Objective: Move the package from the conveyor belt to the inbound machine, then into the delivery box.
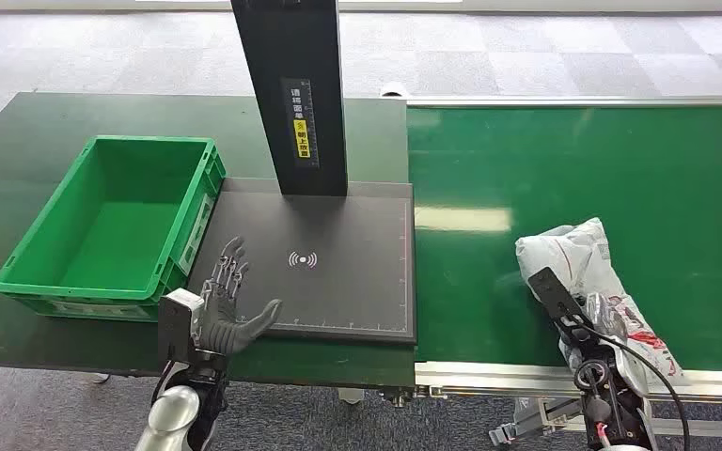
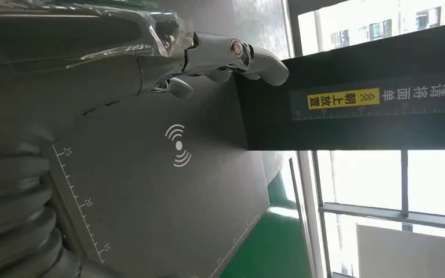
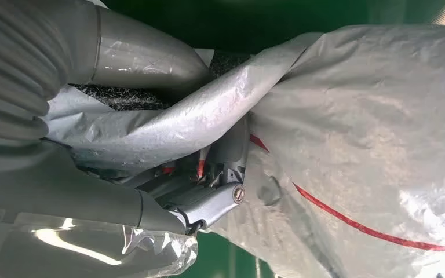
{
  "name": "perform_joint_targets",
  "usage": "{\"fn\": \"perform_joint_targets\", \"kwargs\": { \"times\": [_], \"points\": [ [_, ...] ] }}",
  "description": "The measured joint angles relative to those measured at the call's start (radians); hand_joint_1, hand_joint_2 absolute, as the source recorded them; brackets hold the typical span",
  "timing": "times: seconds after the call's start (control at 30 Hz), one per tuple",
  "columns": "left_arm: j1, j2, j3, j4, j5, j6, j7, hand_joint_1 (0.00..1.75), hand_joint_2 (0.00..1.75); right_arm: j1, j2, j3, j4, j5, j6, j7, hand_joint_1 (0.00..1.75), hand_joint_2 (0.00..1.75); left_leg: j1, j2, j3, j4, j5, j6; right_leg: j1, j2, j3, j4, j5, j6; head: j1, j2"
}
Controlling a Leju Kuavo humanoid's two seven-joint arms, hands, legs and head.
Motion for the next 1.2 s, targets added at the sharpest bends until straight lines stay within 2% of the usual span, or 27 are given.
{"fn": "perform_joint_targets", "kwargs": {
  "times": [0.23, 0.43, 0.5, 0.6, 0.8, 0.93, 1.07, 1.2],
  "points": [
    [0.025, 0.0, 0.008, -0.025, 0.0, 0.002, -0.003, 0.0, 1.75, 0.01, 0.02, 0.004, -0.031, -0.062, 0.004, -0.09, 1.75, 1.75, 0.0, -0.001, -0.002, 0.0, 0.0, 0.0, 0.0, 0.0, -0.002, 0.0, 0.0, 0.0, 0.0, 0.0],
    [0.054, 0.001, 0.024, -0.06, 0.007, 0.005, -0.034, 0.0, 1.75, 0.035, 0.042, 0.01, -0.118, -0.188, 0.0, -0.24, 1.75, 1.75, 0.0, -0.001, -0.004, 0.0, 0.0, 0.0, 0.0, 0.0, -0.004, 0.0, 0.0, 0.0, 0.0, 0.0],
    [0.062, 0.001, 0.031, -0.073, 0.021, 0.018, -0.062, 0.0, 1.75, 0.043, 0.05, 0.017, -0.16, -0.223, -0.026, -0.297, 1.75, 1.75, 0.0, -0.001, -0.005, 0.0, 0.0, 0.0, 0.0, 0.0, -0.005, 0.0, 0.0, 0.0, 0.0, 0.0],
    [0.072, 0.001, 0.044, -0.098, 0.051, 0.048, -0.118, 0.0, 1.75, 0.064, 0.066, 0.029, -0.251, -0.233, -0.117, -0.37, 1.75, 1.75, 0.0, -0.001, -0.005, 0.0, 0.0, 0.0, 0.0, 0.0, -0.005, 0.0, 0.0, 0.0, 0.0, 0.0],
    [0.081, -0.001, 0.058, -0.145, 0.096, 0.088, -0.181, 0.0, 1.75, 0.109, 0.082, 0.07, -0.431, -0.174, -0.243, -0.476, 1.75, 1.75, 0.0, -0.001, -0.006, 0.0, 0.0, 0.0, 0.0, 0.0, -0.006, 0.0, 0.0, 0.0, 0.0, 0.0],
    [0.08, -0.001, 0.058, -0.149, 0.128, 0.1, -0.208, 0.0, 1.75, 0.155, 0.087, 0.139, -0.537, -0.091, -0.31, -0.565, 1.75, 1.75, 0.0, 0.0, -0.006, 0.0, 0.0, 0.0, 0.0, 0.0, -0.006, 0.0, 0.0, 0.0, 0.0, 0.0],
    [0.077, -0.001, 0.047, -0.148, 0.146, 0.107, -0.224, 0.0, 1.75, 0.165, 0.087, 0.242, -0.579, 0.054, -0.341, -0.582, 1.75, 1.75, 0.0, 0.0, -0.006, 0.0, 0.0, 0.0, 0.0, 0.0, -0.006, 0.0, 0.0, 0.0, 0.0, 0.0],
    [0.058, 0.001, 0.03, -0.137, 0.167, 0.106, -0.235, 0.0, 1.75, 0.13, 0.073, 0.387, -0.557, 0.216, -0.34, -0.557, 1.75, 1.75, 0.0, 0.0, -0.006, 0.0, 0.0, 0.0, 0.0, 0.0, -0.006, 0.0, 0.0, 0.0, 0.0, 0.0]
  ]
}}
